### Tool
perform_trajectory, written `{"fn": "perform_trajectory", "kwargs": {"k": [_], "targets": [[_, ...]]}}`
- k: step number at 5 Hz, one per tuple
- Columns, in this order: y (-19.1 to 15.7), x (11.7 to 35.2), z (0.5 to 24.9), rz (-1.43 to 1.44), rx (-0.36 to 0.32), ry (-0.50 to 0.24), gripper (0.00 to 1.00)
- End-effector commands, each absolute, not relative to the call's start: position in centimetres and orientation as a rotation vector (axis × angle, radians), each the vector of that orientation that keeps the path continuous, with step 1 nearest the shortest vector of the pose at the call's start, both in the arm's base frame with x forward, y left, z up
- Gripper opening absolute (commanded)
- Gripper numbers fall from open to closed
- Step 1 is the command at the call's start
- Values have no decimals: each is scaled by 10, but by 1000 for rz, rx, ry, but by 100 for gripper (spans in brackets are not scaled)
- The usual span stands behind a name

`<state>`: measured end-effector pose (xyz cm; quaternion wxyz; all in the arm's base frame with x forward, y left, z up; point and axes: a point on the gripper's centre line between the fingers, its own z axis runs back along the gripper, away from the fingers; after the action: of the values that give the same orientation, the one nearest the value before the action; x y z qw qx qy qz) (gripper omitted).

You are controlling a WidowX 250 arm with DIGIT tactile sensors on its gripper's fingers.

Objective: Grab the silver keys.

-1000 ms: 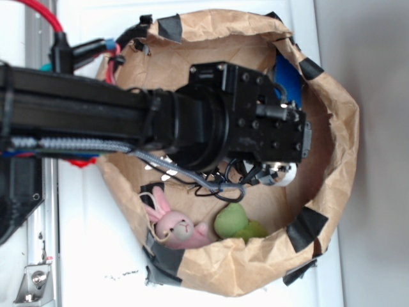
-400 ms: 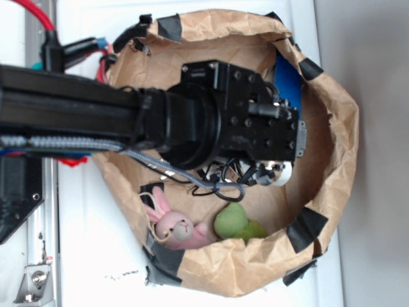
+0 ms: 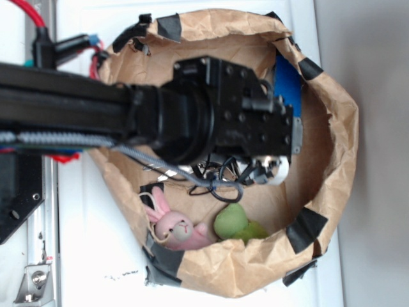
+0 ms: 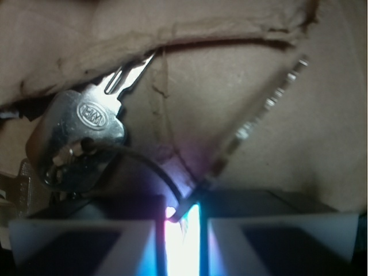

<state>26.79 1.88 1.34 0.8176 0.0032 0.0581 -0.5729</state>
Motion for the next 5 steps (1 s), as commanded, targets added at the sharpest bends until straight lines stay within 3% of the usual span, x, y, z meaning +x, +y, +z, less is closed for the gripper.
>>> {"fn": "perform_trajectory", "kwargs": {"k": [1, 2, 3, 5], "targets": [[54, 283, 116, -1013, -223, -240, 0], [72, 274, 163, -983, -299, -380, 0], [66, 274, 204, -988, -251, -357, 0], [40, 269, 187, -1019, -131, -258, 0]]}}
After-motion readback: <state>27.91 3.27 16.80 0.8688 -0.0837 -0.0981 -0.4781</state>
